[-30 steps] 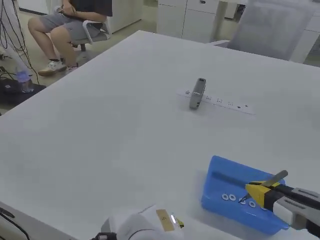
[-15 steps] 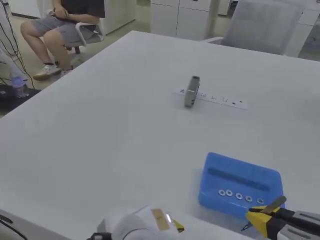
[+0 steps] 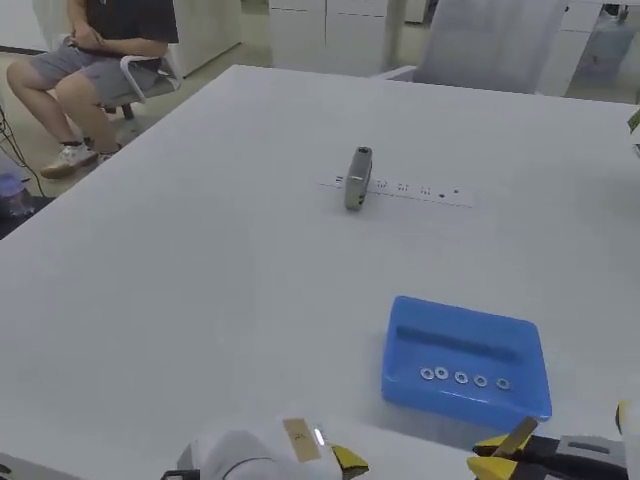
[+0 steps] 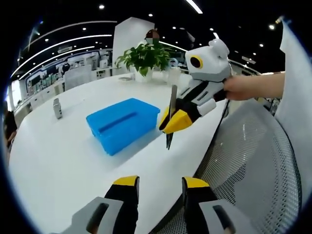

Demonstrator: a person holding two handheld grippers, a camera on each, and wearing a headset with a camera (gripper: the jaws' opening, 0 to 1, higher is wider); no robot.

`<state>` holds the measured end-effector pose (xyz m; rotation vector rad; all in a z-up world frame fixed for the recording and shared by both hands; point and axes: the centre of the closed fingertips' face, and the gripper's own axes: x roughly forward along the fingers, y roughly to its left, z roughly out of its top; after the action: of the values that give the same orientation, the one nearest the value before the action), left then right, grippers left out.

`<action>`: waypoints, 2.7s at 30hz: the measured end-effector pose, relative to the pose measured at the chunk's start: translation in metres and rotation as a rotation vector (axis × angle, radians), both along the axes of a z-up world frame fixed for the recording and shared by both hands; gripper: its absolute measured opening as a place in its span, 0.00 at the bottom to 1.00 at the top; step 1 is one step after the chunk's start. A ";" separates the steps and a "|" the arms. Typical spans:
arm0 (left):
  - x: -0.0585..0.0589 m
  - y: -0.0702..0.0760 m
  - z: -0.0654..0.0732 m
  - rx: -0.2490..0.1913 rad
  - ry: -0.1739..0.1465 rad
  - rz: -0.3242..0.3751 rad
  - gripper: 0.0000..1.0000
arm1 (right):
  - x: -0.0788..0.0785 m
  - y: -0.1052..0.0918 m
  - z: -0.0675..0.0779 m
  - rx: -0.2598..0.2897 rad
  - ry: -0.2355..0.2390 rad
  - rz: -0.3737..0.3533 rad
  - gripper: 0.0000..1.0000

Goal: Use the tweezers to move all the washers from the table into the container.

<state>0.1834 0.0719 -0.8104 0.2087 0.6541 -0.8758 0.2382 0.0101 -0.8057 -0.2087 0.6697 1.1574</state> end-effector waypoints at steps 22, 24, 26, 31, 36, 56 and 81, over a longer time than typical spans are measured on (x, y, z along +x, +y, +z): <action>-0.003 -0.035 0.072 -0.132 -0.031 -0.221 0.20 | -0.061 0.021 -0.015 -0.197 -0.113 0.426 0.04; -0.006 -0.039 0.080 -0.138 -0.039 -0.248 0.21 | -0.062 0.022 -0.016 -0.204 -0.118 0.437 0.04; -0.009 -0.043 0.084 -0.111 -0.054 -0.289 0.20 | -0.064 0.023 -0.015 -0.204 -0.121 0.445 0.04; -0.015 -0.053 0.093 -0.099 -0.061 -0.351 0.19 | -0.068 0.027 -0.010 -0.195 -0.136 0.471 0.04; -0.019 -0.055 0.088 -0.028 -0.067 -0.419 0.08 | -0.071 0.029 -0.008 -0.206 -0.155 0.497 0.04; -0.013 -0.049 0.069 0.091 -0.045 -0.434 0.00 | -0.068 0.025 -0.008 -0.247 -0.195 0.519 0.04; 0.005 -0.048 0.034 0.224 -0.002 -0.493 0.00 | -0.045 0.004 -0.031 -0.218 -0.124 0.336 0.07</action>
<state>0.1885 0.0235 -0.7768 0.5894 0.7115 -1.2734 0.1934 0.0144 -0.8364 -0.5907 0.6659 1.3782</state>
